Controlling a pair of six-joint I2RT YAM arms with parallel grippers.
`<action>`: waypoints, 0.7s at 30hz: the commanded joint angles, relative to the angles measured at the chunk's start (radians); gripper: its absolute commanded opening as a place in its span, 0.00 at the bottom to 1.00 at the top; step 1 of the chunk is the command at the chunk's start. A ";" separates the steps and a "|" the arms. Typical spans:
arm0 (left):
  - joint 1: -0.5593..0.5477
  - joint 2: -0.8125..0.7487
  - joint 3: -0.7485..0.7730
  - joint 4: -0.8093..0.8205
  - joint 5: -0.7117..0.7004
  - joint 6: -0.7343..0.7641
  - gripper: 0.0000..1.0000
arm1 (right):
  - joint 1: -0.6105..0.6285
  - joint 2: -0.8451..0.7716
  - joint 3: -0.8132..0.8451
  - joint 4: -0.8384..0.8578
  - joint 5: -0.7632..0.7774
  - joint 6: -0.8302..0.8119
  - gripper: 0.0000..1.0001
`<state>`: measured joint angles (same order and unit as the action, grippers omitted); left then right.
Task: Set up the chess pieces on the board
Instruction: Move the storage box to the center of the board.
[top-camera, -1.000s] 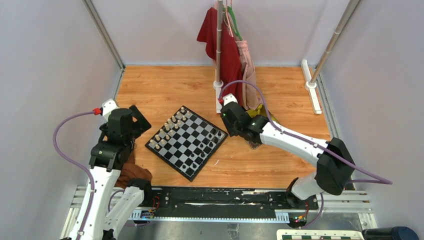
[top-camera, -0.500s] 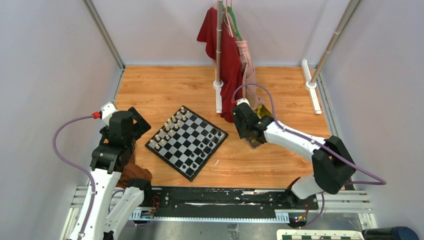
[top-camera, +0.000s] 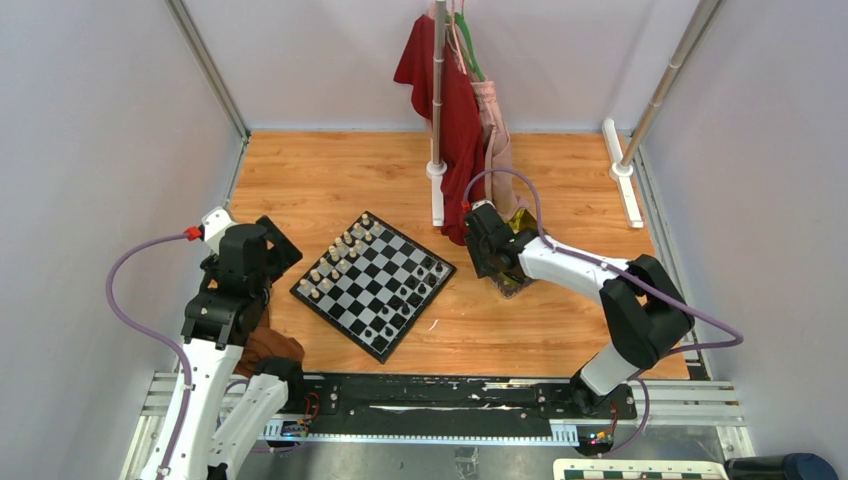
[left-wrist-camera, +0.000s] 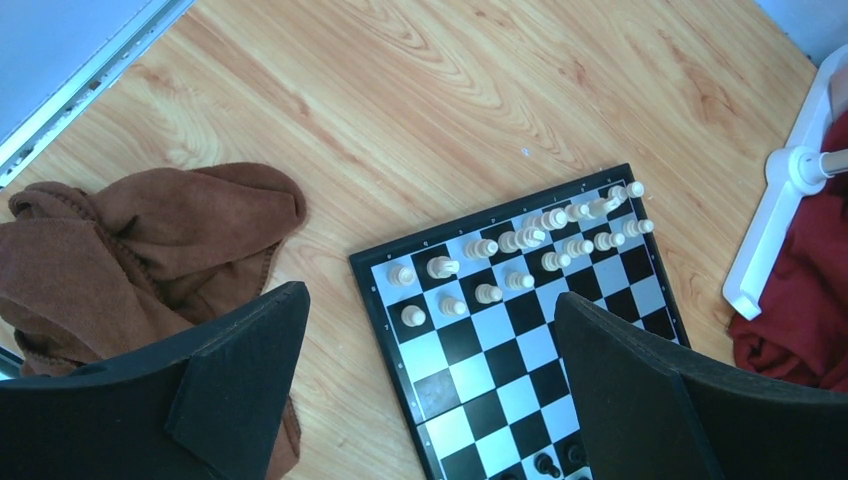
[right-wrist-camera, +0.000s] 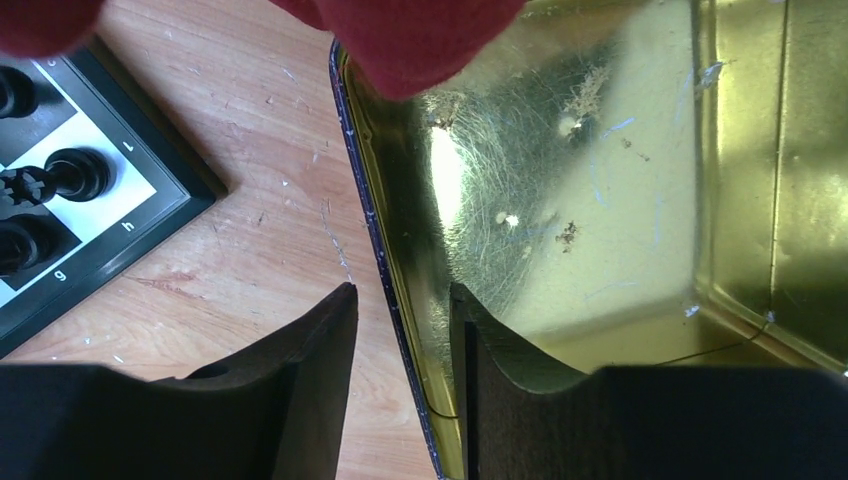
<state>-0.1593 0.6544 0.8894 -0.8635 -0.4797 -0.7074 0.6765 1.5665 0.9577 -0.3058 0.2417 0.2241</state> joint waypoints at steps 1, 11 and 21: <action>0.007 0.000 -0.013 0.012 -0.021 -0.004 1.00 | -0.023 0.028 -0.002 0.011 -0.022 0.023 0.40; 0.007 0.013 -0.015 0.012 -0.021 0.007 1.00 | -0.037 0.027 -0.031 0.002 0.005 0.056 0.05; 0.007 0.008 -0.010 0.014 0.001 0.002 1.00 | -0.036 -0.083 -0.085 -0.040 0.076 0.111 0.00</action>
<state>-0.1593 0.6659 0.8845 -0.8616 -0.4778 -0.7067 0.6502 1.5475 0.9119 -0.2878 0.2504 0.2955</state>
